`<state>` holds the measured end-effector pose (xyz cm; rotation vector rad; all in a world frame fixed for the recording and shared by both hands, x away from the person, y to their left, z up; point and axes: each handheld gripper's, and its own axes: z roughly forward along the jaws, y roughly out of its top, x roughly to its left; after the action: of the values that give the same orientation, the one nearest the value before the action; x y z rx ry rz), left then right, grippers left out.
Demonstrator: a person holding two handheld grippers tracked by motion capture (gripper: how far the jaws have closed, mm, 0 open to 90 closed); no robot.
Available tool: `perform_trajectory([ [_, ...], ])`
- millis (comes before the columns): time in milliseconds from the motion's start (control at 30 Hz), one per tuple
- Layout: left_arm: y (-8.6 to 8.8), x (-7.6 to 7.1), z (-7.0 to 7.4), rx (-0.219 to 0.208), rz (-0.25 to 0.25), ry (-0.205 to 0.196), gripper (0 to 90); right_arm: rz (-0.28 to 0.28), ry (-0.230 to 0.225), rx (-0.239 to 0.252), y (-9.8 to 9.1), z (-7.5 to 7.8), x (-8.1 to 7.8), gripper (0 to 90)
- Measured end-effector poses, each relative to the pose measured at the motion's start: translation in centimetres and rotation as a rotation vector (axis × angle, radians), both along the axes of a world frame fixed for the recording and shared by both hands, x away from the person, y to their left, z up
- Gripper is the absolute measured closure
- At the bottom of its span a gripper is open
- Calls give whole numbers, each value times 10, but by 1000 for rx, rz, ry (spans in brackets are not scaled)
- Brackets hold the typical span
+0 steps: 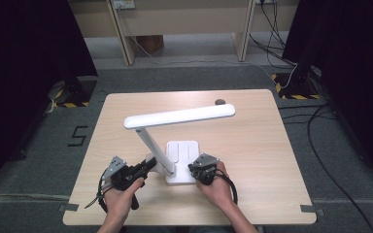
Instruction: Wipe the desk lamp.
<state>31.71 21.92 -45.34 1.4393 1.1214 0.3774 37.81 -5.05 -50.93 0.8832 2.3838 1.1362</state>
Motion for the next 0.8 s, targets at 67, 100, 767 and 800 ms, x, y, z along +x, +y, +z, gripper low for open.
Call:
perform_trajectory([
  [67,-1,0,-1,0,1,5,802,0,0,0,0,0,0,900],
  [100,-1,0,-2,3,0,7,802,0,0,0,0,0,0,900],
  [767,-7,6,-17,32,-11,48,802,0,-1,-2,0,0,0,900],
  [800,-7,7,-18,37,-13,51,802,0,-3,-2,0,0,0,900],
])
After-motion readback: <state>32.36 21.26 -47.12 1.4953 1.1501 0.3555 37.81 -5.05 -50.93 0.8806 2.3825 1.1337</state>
